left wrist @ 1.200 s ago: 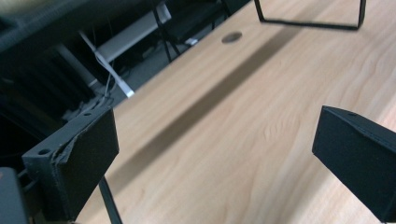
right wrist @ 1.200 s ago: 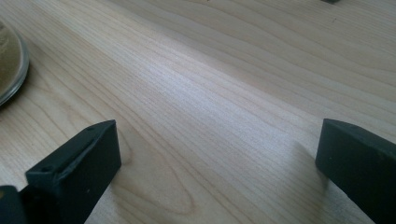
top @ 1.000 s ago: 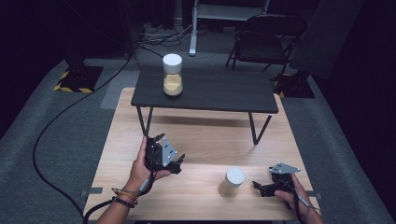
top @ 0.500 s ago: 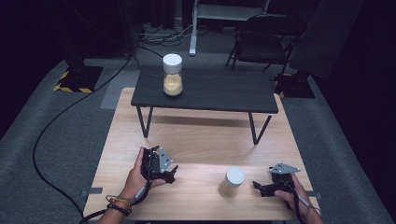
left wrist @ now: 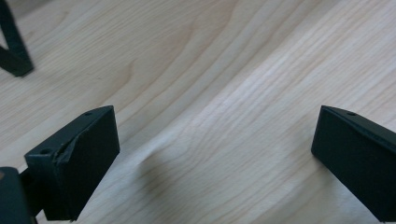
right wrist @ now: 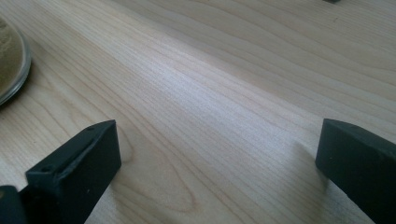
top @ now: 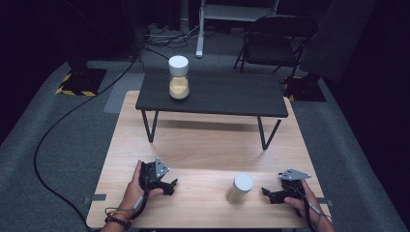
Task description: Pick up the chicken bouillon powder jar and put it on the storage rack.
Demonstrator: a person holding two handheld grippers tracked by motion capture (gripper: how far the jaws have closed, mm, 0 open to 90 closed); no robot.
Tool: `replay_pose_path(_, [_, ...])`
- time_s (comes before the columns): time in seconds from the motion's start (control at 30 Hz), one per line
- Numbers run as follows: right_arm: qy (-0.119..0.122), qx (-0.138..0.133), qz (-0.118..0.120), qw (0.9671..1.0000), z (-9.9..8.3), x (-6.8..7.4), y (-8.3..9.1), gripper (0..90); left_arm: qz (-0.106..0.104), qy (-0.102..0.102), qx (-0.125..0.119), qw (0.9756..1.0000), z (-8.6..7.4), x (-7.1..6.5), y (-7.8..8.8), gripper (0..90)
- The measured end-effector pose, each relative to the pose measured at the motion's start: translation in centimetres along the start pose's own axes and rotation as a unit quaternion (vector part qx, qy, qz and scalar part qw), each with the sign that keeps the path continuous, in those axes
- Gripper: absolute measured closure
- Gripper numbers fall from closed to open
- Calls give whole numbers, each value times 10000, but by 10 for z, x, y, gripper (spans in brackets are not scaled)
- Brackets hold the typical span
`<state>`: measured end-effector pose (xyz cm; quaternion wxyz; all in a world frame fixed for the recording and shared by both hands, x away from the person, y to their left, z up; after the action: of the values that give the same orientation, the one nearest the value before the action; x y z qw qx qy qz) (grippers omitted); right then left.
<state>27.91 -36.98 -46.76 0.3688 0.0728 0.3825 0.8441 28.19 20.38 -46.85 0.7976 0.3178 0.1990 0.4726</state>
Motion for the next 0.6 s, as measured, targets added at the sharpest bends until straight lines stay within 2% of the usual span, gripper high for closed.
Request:
replay_pose_path(0.1, [18,-7,11,10000,-1,0,0,0,-195,282,82,9994,0,11,-1,6])
replay_pose_path(0.23, [24,-9,14,10000,-1,0,1,0,-409,522,261,9975,2,23,-2,6])
replay_pose_path(0.6, [23,-8,16,10000,-1,0,1,0,-430,549,269,9972,2,26,-1,4])
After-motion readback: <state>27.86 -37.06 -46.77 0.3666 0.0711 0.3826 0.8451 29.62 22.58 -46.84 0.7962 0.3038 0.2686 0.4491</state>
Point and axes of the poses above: each handheld gripper's, and its own axes: y roughly backward along the jaws, z roughly out of its top, x roughly to its left, the point moved 3 cm from there along -y, roughly forward along the jaws, and after that the axes turned 12 degrees about y, right-handed, at the moved point
